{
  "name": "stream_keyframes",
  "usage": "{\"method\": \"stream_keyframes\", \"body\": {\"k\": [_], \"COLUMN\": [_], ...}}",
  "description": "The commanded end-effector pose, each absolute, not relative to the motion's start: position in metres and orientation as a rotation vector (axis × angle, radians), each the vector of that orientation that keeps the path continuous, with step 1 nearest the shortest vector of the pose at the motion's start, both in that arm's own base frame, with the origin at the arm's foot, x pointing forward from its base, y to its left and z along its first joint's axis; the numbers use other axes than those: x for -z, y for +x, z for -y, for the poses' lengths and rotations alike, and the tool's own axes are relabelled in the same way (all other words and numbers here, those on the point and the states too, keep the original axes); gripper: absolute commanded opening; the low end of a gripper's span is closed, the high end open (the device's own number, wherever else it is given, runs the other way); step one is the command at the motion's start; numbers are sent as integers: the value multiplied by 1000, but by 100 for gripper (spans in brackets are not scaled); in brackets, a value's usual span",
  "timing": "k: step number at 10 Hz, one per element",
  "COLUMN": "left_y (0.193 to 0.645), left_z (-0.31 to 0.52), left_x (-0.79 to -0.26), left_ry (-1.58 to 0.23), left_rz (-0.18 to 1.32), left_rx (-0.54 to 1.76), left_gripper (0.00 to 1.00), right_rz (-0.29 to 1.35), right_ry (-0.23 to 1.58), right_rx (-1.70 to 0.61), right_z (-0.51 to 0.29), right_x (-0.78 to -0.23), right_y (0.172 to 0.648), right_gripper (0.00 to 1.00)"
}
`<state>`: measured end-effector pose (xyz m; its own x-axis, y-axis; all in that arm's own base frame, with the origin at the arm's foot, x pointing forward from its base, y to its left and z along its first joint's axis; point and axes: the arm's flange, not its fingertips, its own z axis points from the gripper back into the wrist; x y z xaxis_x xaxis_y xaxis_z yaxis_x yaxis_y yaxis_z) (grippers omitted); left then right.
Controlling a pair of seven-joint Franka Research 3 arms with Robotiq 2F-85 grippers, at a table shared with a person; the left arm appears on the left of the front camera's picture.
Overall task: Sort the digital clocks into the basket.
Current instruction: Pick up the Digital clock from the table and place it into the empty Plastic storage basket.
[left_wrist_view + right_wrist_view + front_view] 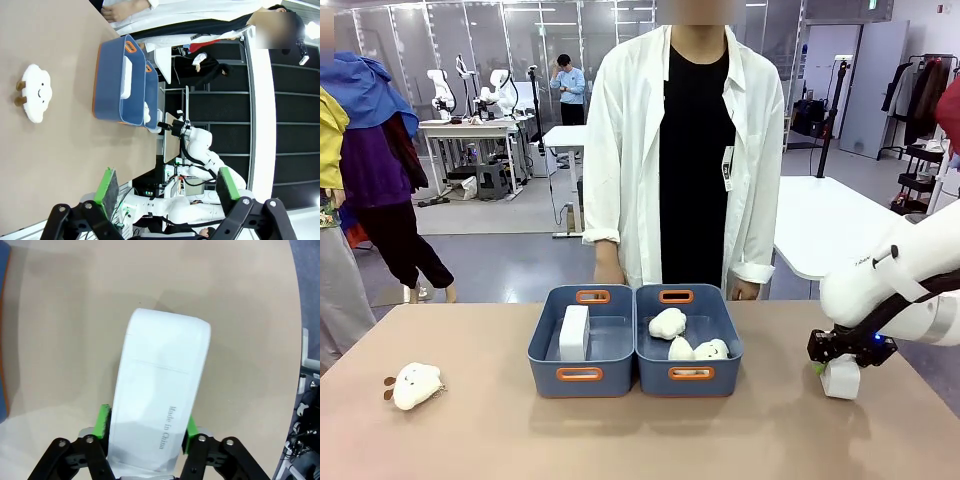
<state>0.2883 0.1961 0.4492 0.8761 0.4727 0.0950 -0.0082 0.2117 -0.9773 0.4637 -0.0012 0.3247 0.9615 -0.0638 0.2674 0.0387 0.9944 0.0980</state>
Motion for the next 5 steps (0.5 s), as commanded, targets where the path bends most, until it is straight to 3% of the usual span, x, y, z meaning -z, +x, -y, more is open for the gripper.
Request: {"method": "stream_keyframes", "body": {"k": [1,3,5], "left_y": [284,284,284], "left_z": [-197,-197,-197], "left_x": [-452,-452,-452], "left_ry": [-1333,-1333,-1333], "left_rz": [410,410,410], "left_rx": [-342,-342,-342], "left_gripper": [100,100,100], "right_rz": [284,293,267], "right_ry": [74,76,137], "right_rx": [71,78,6], "right_z": [-1,4,1], "right_x": [-323,-332,-371], "right_y": [468,464,445], "right_gripper": [48,28,15]}}
